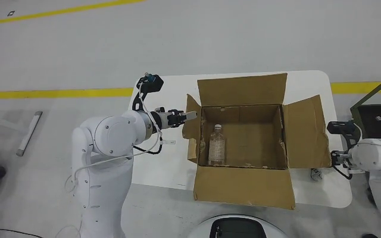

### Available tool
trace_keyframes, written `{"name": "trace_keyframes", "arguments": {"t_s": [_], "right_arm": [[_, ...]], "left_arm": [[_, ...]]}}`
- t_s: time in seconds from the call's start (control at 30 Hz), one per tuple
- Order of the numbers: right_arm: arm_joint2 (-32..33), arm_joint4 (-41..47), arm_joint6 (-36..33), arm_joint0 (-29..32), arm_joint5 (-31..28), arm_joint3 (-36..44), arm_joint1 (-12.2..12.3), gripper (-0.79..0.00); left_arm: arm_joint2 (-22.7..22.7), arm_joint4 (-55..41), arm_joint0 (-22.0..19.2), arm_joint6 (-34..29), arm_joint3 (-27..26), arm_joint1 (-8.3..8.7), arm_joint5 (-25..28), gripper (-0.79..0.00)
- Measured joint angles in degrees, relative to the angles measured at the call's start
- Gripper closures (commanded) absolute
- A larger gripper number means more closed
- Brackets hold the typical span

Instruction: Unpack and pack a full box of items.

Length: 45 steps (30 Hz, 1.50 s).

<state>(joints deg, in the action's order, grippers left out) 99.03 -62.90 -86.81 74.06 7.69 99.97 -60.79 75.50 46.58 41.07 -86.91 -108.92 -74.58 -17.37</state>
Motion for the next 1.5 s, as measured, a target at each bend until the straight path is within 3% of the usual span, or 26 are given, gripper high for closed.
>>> {"name": "trace_keyframes", "arguments": {"t_s": [1.03, 1.37, 1.4, 1.5], "right_arm": [[-1.6, 0.9, 2.0, -0.8, 0.7, -3.0, 0.6, -0.348], [-3.0, 0.7, 2.6, -2.1, 0.4, -5.4, 0.8, -0.259], [-3.1, 0.7, 2.6, -2.1, 0.4, -5.4, 0.8, -0.231], [-3.2, 0.7, 2.7, -2.2, 0.5, -5.6, 0.8, -0.046]], "left_arm": [[0.0, 0.0, 0.0, 0.0, 0.0, 0.00, 0.0, -0.785], [0.0, 0.0, 0.0, 0.0, 0.0, 0.00, 0.0, -0.785], [0.0, 0.0, 0.0, 0.0, 0.0, 0.00, 0.0, -0.785], [0.0, 0.0, 0.0, 0.0, 0.0, 0.00, 0.0, -0.785]]}}
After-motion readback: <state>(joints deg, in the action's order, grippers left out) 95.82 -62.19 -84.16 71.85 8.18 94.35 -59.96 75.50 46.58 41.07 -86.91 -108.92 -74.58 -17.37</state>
